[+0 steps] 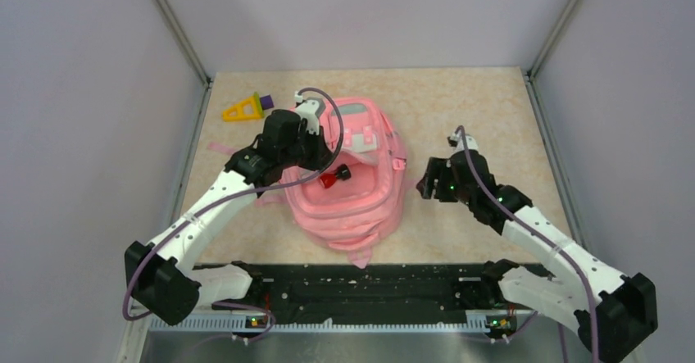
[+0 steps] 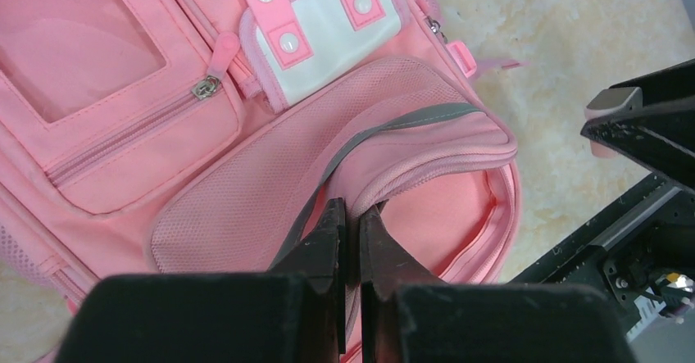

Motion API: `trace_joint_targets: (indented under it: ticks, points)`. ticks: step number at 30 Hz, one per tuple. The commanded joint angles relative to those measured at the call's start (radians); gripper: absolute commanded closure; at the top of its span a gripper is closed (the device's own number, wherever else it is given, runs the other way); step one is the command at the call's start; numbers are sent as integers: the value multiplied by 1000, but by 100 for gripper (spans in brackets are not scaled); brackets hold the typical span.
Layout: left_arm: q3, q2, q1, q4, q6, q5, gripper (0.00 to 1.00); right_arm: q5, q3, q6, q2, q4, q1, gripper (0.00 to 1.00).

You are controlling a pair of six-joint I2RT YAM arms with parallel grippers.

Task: Pack the student bag
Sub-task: Pick up the stationery from the center of the board, then place the stationery in the student bag.

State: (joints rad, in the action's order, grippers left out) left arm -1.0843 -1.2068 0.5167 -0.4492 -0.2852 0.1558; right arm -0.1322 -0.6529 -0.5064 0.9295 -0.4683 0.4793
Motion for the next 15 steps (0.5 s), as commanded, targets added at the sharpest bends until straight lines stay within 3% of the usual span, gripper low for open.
trace_joint_targets:
  ticks: [1,7,15]
  points:
    - [-15,5,-12,104,-21,34,100,-51,-160,19,17,107,241,60]
    - [-8,11,-11,118,-16,49,100,-107,-290,70,209,289,491,60]
    - [-2,24,-11,125,-8,65,100,-161,-377,114,443,413,594,60]
